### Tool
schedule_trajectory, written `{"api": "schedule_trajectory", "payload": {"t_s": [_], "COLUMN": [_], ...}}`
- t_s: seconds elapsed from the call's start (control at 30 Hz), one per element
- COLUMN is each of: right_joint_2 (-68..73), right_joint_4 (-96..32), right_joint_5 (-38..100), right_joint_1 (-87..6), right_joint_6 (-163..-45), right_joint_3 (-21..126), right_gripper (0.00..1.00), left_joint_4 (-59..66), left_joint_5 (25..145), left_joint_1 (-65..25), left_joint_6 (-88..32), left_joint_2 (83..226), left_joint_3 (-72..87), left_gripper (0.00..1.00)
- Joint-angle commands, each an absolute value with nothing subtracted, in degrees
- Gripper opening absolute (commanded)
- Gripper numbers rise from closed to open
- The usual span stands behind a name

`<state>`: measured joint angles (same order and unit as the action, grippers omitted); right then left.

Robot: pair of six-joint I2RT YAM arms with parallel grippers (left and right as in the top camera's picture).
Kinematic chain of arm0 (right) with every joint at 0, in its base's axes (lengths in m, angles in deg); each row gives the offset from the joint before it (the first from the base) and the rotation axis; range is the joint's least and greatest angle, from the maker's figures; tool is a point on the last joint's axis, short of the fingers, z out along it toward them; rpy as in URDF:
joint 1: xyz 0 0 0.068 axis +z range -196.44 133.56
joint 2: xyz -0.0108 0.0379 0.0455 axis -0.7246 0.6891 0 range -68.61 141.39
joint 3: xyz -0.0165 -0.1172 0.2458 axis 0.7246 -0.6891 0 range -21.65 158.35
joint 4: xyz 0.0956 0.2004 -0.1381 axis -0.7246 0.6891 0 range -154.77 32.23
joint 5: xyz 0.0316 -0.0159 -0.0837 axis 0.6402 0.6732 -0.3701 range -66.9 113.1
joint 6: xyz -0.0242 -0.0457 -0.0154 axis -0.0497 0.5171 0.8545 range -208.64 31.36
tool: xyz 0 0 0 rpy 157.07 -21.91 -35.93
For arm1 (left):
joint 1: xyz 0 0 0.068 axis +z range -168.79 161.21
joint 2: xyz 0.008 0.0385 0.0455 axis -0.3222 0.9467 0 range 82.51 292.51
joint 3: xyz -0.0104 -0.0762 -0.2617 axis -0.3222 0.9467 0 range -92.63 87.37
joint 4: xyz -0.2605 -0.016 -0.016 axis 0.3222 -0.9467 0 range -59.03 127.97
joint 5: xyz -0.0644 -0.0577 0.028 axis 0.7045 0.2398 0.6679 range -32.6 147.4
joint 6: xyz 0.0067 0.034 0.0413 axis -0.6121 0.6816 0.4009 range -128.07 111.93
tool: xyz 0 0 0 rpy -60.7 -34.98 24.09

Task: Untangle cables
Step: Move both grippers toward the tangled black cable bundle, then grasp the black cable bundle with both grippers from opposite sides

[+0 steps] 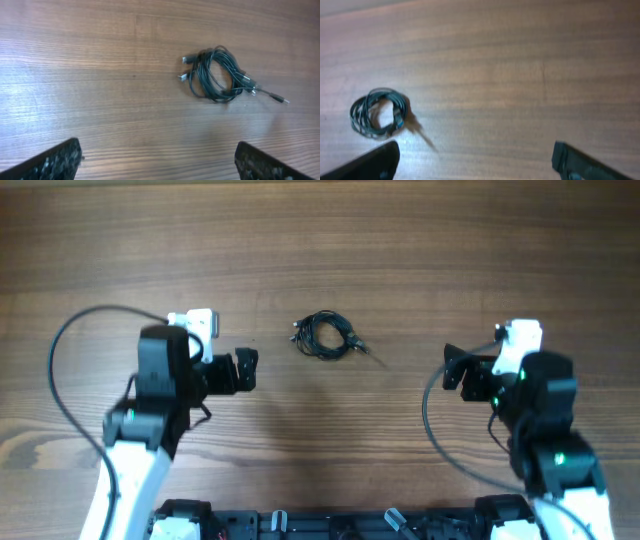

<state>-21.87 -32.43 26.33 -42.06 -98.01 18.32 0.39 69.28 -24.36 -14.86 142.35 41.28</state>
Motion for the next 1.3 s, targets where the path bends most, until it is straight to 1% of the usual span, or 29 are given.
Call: {"api": "schedule_trajectory", "payload": {"t_s": [0.0,0.1,0.2,0.27,0.3,0.4,0.47,0.53,0.57,0.67,0.73,0.77,0.8,0.87,0.9,0.97,1.0,1.03,1.07,1.13,1.17,1.27], "right_joint_2": [-12.12,-5.43,-3.38,-3.33,-3.33,-3.33,-3.33,-3.33,-3.33,-3.33,-3.33,-3.33,-3.33,-3.33,-3.33,-3.33,-3.33,-3.33,-3.29,-2.79,-2.11,1.08], "right_joint_4": [-25.19,-21.15,-22.42,-23.66,-23.75,-23.58,-23.62,-23.62,-23.60,-23.60,-23.58,-23.58,-23.58,-23.58,-23.58,-23.58,-23.64,-23.71,-23.88,-24.32,-24.23,-23.31], "right_joint_5": [27.09,28.64,33.93,36.18,36.12,36.12,36.12,36.14,36.14,36.14,36.14,36.14,36.14,36.14,36.16,36.16,36.18,36.73,37.91,40.45,42.28,49.10], "right_joint_1": [-42.23,-42.23,-42.23,-42.23,-42.23,-42.23,-42.23,-42.23,-42.23,-42.23,-42.23,-42.23,-42.23,-42.23,-42.23,-42.23,-42.23,-42.23,-42.23,-42.21,-42.10,-41.49], "right_joint_6": [-94.45,-94.56,-94.82,-94.82,-94.84,-95.76,-96.50,-96.57,-96.59,-96.74,-96.74,-96.72,-96.74,-96.74,-96.76,-96.96,-98.32,-98.95,-99.28,-99.32,-99.28,-99.10], "right_joint_3": [30.49,38.34,39.80,39.80,39.80,39.80,39.80,39.80,39.80,39.80,39.80,39.80,39.80,39.80,39.80,39.80,39.80,39.80,39.78,39.74,39.74,39.74], "right_gripper": [1.00,1.00,1.00,1.00,1.00,1.00,1.00,1.00,1.00,1.00,1.00,0.99,1.00,1.00,1.00,1.00,1.00,1.00,1.00,1.00,0.97,0.79], "left_joint_4": [0.70,7.60,18.44,21.79,22.33,23.47,24.63,27.49,29.13,33.85,36.39,37.44,37.63,37.35,37.28,37.37,37.98,38.22,38.20,38.20,38.22,37.79], "left_joint_5": [75.25,83.62,84.36,80.89,77.22,65.92,61.15,59.82,59.82,59.18,58.77,58.31,57.33,54.53,54.51,54.53,54.73,54.81,54.99,56.45,59.03,68.36], "left_joint_1": [-24.16,-24.16,-24.55,-26.28,-27.74,-34.98,-38.67,-41.95,-43.13,-45.99,-47.37,-48.07,-48.57,-49.80,-50.54,-51.24,-51.57,-51.59,-51.59,-51.52,-51.52,-51.52], "left_joint_6": [-15.25,-15.56,-25.48,-27.45,-28.32,-30.05,-31.38,-31.53,-31.58,-32.06,-33.02,-33.04,-33.41,-34.31,-35.03,-37.04,-37.28,-37.28,-37.26,-37.24,-37.24,-36.85], "left_joint_2": [149.03,153.32,158.24,162.02,163.92,171.02,174.85,178.83,180.51,184.07,185.38,185.97,186.30,187.33,187.63,187.63,187.61,187.24,186.72,184.18,182.45,177.54], "left_joint_3": [36.45,36.45,36.45,36.45,36.45,36.45,36.45,36.45,36.45,36.45,36.45,36.45,36.45,36.45,36.45,36.45,36.43,36.41,36.34,36.34,36.34,36.34], "left_gripper": [1.00,1.00,1.00,1.00,1.00,0.99,0.91,0.70,0.62,0.58,0.63,0.63,0.61,0.53,0.41,0.24,0.11,0.07,0.04,0.04,0.04,0.04]}}
